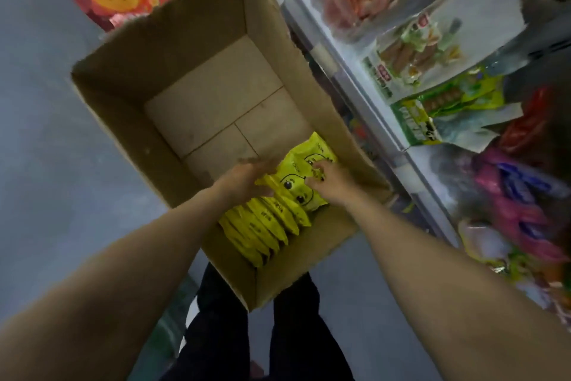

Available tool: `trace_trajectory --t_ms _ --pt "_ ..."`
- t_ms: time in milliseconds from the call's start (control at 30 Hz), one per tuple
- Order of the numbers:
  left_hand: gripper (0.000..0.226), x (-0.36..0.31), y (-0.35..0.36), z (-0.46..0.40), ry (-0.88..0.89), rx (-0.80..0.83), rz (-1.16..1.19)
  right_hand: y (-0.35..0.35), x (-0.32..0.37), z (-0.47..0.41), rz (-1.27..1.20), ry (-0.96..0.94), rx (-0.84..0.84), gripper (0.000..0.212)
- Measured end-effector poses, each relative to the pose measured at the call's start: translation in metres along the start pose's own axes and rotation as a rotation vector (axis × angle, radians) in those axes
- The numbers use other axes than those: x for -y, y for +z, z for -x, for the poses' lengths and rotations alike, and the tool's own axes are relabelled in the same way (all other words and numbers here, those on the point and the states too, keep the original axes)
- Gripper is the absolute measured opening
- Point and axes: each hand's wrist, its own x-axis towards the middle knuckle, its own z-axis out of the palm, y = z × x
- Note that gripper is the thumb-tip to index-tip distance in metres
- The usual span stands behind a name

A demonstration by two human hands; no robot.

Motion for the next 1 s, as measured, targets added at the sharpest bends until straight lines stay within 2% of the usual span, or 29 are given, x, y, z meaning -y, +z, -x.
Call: trace_trajectory --t_ms 100,233,367,500,600,767,867,967,1000 --pt "0.064 0.010 0.012 -0.018 -0.002 0.052 0.042 0.012 -0.005 -0.019 -0.063 0.075 -0.017 0.061" --pt "0.050 0.015 0.024 -0.034 -0.054 0.093 0.079 0.024 -0.012 -0.036 -0.121 0.117 -0.023 0.067" --pt "0.042 0.017 0.029 -0.041 -0.092 0.066 0.077 0.030 -0.012 -0.040 -0.062 0.088 0.005 0.060" --pt "0.033 0.013 0.026 -0.040 -0.104 -0.027 0.111 0.033 -0.006 -0.037 -0.019 -0.007 -0.013 0.031" --pt "0.022 0.005 0.013 -0.034 -0.106 -0.083 0.141 0.031 -0.006 -0.036 -0.183 -0.072 -0.063 0.014" --pt "0.028 -0.009 -0.021 -0.004 -0.124 -0.153 0.264 -0.002 0.009 -0.023 -0.381 -0.299 -0.119 0.023" --pt "0.027 -0.029 -0.042 0.023 -0.145 -0.218 0.374 -0.034 0.026 -0.008 -0.403 -0.424 -0.133 0.014" --pt "0.020 -0.052 -0.055 0.055 -0.171 -0.204 0.491 -0.062 0.041 0.012 -0.403 -0.505 -0.202 0.020" --pt "0.024 -0.060 -0.058 0.067 -0.186 -0.194 0.538 -0.070 0.046 0.020 -0.396 -0.526 -0.217 0.020"
